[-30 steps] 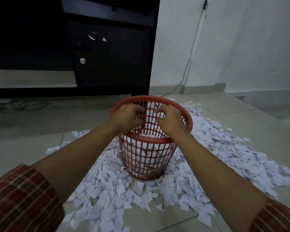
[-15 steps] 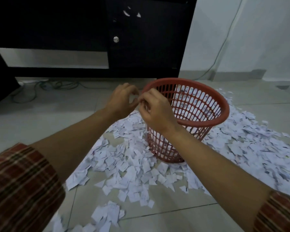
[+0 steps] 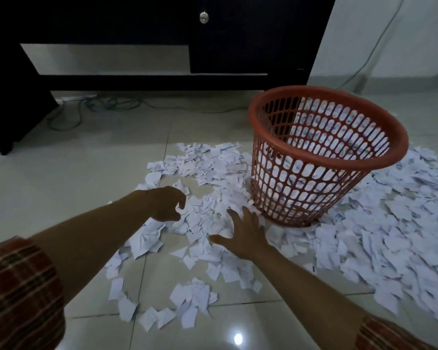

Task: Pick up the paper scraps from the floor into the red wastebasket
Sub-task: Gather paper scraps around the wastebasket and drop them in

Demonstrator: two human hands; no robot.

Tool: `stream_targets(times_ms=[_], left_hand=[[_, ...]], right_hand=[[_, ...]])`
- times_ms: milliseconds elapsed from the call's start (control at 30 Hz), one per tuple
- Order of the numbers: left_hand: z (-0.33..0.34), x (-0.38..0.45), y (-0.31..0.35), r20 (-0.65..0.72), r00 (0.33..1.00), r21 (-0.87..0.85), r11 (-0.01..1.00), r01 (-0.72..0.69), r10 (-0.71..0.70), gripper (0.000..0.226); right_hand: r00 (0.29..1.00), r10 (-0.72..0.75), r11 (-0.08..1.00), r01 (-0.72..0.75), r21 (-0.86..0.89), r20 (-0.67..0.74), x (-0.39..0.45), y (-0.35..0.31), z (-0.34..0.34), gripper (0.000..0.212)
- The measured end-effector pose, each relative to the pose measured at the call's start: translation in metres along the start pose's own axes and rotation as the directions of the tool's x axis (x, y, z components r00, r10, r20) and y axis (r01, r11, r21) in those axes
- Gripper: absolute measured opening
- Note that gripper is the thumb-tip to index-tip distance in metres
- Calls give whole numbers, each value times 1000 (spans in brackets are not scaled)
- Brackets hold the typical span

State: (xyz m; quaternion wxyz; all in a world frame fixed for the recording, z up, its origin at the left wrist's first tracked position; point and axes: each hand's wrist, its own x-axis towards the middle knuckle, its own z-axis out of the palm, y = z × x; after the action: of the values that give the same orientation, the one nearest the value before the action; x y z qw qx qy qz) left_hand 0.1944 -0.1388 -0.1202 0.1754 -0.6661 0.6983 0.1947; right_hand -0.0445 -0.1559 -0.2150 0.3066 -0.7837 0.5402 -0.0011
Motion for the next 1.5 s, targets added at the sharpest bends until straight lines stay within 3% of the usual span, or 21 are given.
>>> stream_targets(times_ms=[100,267,400,500,600,733,933,1000,1100,1133,1267,1367,1500], left_hand=[[18,-2,-12,38,999,11,1000,26,-27,36],[44,-6,-23,23,999,17,999,28,-29,43],[69,-11,-28,-18,1000,4,1000,16,-16,45],[86,-14,-33,-29,999,-3,1000,25,-25,46],[97,-10,-37,-38,999,58,998,29,-27,52],[99,2,-37,-105,994,80,996,44,-36,67],[98,35,-31,-145,985,53,993,103,-94,119],[99,44,-29,-167,980,56,991,122,-112,128],[99,60,-27,-200,967,-15,987,157,-157,129],[98,66,-27,-207,961,-51,983,174,-181,131],[101,88,-26,-173,943,-215,945,245,-284,133],[118,97,-21,-140,954,-237,944,228,-265,125],[129,99,-11,-401,879,-177,963,201,-258,90]], right_hand=[[994,108,993,-108,-53,-4,5,6,34,117],[982,52,994,-69,-90,-183,13,-6,72,118],[956,-101,977,42,-211,-277,17,-16,90,97],[871,-243,961,157,-226,-427,20,-16,95,60],[804,-314,948,242,-204,-505,20,-14,95,37],[735,-392,919,342,-196,-553,21,-9,93,28],[708,-360,924,359,-129,-608,27,7,88,22],[643,-441,892,394,-224,-626,29,15,87,12],[486,-606,791,451,-413,-630,31,23,80,16],[464,-628,775,450,-444,-625,32,24,76,18],[434,-661,750,394,-531,-613,30,24,65,22],[400,-686,728,385,-568,-608,23,20,55,21],[397,-649,759,402,-512,-649,21,23,54,19]])
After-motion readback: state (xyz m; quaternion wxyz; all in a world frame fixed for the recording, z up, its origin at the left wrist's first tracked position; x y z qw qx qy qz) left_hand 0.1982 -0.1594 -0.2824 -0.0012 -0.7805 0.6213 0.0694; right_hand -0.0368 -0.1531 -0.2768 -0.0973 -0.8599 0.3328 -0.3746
